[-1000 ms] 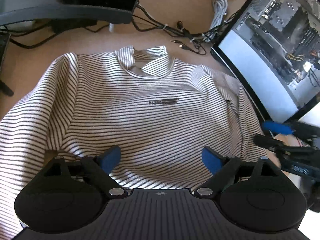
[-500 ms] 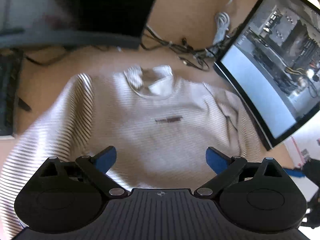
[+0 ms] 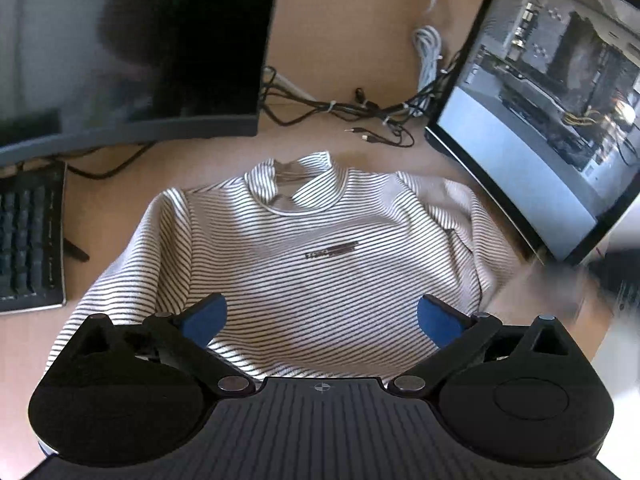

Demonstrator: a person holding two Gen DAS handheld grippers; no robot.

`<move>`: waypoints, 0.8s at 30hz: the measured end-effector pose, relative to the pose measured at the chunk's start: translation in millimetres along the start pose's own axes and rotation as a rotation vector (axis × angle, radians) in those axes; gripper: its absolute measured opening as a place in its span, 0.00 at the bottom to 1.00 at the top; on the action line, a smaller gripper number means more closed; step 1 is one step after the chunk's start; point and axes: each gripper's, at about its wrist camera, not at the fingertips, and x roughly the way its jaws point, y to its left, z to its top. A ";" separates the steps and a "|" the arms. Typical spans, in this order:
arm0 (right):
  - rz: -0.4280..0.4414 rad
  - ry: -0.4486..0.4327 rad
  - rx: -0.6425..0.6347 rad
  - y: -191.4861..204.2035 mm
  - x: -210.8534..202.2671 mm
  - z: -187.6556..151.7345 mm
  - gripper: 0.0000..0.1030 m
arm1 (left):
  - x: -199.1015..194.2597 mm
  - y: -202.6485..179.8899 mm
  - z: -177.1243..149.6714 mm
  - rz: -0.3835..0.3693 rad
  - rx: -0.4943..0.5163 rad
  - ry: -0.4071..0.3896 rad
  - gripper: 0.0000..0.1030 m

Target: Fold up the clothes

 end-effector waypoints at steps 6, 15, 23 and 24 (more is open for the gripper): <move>0.033 -0.201 0.214 -42.7 -37.0 69.4 0.02 | -2.0 -8.3 -3.9 -0.013 0.018 -0.004 1.00; 0.171 -0.198 0.364 -42.6 -16.3 75.9 0.00 | 13.1 -7.9 -15.9 -0.068 -0.027 0.069 1.00; 0.324 -0.426 0.177 1.4 -58.7 165.5 0.01 | 5.1 -5.4 -29.9 -0.093 -0.040 0.094 1.00; 0.316 -0.408 0.118 9.7 -55.4 169.2 0.01 | 3.5 -3.9 -31.9 -0.098 -0.046 0.094 1.00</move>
